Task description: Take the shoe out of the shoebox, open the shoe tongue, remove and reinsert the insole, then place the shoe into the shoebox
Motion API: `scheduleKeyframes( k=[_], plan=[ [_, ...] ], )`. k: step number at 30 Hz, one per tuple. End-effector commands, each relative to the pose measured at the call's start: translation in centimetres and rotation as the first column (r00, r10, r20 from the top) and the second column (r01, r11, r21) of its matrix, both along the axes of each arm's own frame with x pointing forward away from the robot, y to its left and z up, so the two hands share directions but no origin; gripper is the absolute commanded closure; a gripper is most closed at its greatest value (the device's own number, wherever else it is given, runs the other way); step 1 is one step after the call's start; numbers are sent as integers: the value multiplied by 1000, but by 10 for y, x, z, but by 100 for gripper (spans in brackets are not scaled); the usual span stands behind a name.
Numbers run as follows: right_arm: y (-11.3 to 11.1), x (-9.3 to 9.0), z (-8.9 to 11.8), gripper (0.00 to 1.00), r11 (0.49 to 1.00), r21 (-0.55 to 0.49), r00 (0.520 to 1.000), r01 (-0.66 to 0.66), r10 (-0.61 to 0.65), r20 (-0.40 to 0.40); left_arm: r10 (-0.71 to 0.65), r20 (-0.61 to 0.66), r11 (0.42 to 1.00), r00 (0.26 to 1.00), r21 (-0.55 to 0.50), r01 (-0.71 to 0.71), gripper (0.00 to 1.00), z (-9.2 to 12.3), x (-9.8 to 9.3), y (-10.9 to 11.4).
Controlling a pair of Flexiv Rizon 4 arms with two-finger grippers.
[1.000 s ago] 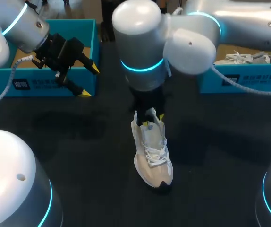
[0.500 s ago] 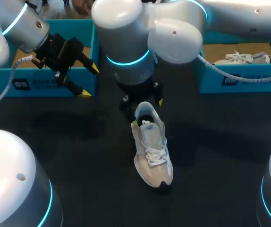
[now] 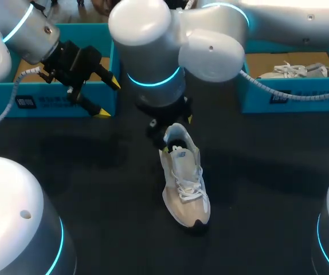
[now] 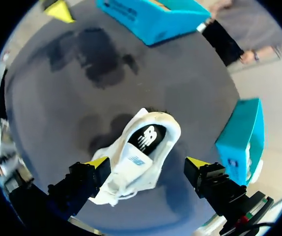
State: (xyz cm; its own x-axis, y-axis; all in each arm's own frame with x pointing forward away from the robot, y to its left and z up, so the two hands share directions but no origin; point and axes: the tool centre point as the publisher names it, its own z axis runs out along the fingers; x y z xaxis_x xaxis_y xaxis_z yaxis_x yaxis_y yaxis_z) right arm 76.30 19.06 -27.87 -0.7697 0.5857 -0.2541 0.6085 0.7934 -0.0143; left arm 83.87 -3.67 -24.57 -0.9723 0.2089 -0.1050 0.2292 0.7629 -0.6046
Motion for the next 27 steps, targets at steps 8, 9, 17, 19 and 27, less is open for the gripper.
scheduleKeyframes(
  k=[8,9,17,19,27],
  plan=[
    [-2,25,10,0,826,19,822,-563,563,-89,1,2,1000,1000,4,-1,0,1,-1,0],
    [-1,27,8,0,812,26,807,-584,583,-95,1,2,1000,1000,4,-1,0,1,-1,0],
    [1,55,-11,0,737,44,731,-674,675,-98,1,2,1000,1000,4,-1,0,1,-1,0],
    [0,60,-17,0,720,48,714,-692,693,-100,1,2,1000,1000,4,-1,0,1,-1,0],
    [-3,74,-43,0,712,48,705,-700,700,-111,1,2,1000,1000,4,-1,0,1,-1,0]
  ],
)
